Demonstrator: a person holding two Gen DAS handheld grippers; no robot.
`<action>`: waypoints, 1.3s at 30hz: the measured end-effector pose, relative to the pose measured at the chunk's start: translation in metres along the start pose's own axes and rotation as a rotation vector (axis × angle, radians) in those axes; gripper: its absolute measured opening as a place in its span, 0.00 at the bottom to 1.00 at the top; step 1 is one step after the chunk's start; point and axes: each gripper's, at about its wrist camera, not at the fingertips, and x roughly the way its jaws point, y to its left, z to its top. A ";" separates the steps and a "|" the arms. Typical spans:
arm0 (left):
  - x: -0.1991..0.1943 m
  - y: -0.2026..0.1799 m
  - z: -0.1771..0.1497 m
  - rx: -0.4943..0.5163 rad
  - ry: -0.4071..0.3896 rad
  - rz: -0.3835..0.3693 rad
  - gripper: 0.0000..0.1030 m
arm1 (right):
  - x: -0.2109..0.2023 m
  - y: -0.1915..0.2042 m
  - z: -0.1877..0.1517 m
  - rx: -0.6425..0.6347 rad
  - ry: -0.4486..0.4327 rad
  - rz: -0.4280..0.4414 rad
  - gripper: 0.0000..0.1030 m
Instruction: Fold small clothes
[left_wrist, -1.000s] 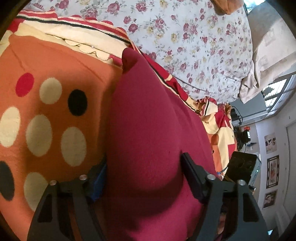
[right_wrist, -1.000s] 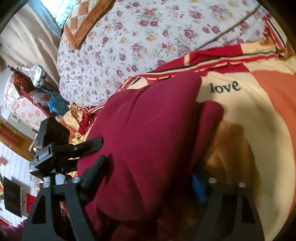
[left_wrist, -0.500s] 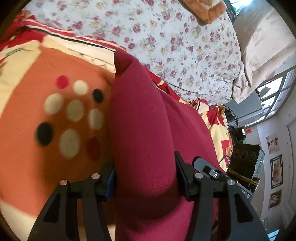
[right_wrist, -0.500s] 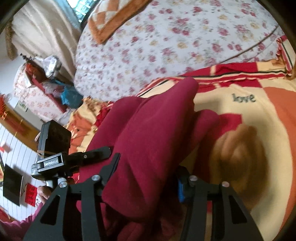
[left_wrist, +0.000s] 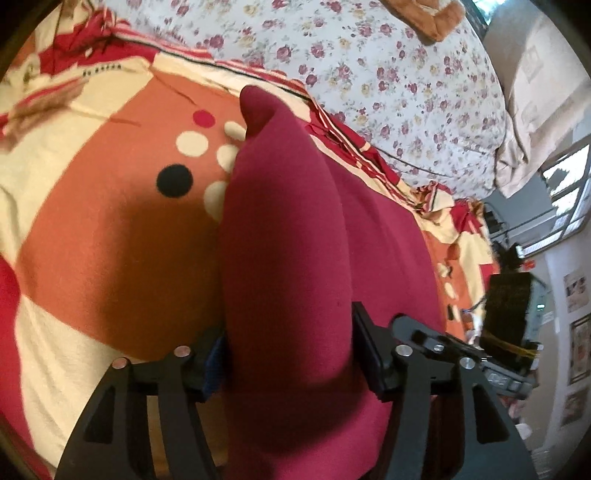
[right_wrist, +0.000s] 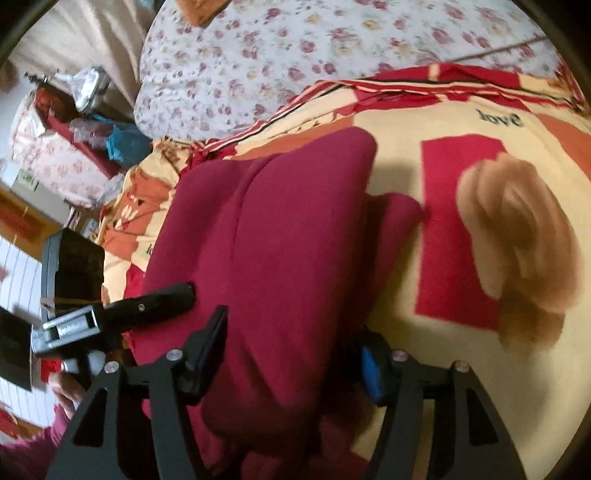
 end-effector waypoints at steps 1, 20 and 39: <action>-0.001 -0.002 -0.001 0.013 -0.007 0.024 0.43 | -0.004 0.002 0.000 -0.003 -0.004 -0.014 0.62; -0.045 -0.028 -0.018 0.167 -0.219 0.336 0.45 | -0.042 0.107 -0.039 -0.494 -0.059 -0.332 0.62; -0.070 -0.060 -0.046 0.270 -0.353 0.520 0.45 | -0.053 0.105 -0.024 -0.235 -0.143 -0.477 0.70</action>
